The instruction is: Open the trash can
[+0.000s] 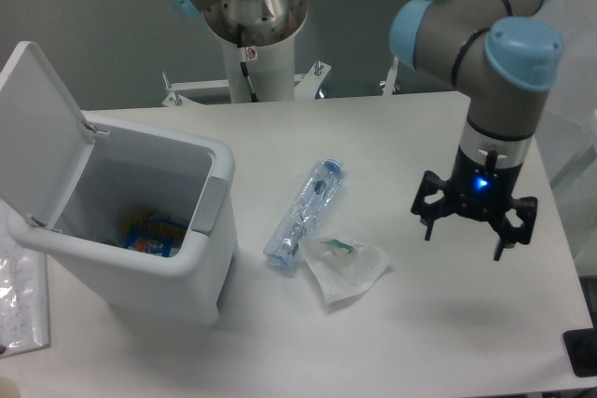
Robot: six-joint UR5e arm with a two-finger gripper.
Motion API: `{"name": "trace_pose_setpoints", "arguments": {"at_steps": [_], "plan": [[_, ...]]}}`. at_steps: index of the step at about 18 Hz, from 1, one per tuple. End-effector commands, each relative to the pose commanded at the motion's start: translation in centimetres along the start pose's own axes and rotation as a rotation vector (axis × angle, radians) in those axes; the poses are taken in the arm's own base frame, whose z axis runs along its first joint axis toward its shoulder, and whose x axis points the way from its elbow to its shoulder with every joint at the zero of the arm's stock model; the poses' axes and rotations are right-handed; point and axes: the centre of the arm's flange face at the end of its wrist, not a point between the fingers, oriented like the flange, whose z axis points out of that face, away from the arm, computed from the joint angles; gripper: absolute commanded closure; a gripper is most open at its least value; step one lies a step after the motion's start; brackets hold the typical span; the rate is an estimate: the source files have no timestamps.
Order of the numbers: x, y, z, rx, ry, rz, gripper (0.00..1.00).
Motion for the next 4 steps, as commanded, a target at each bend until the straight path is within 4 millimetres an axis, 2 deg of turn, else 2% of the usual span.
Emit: {"name": "trace_pose_setpoints", "arguments": {"at_steps": [4], "plan": [[0.17, 0.7, 1.02, -0.098, 0.01, 0.088, 0.0]]}}
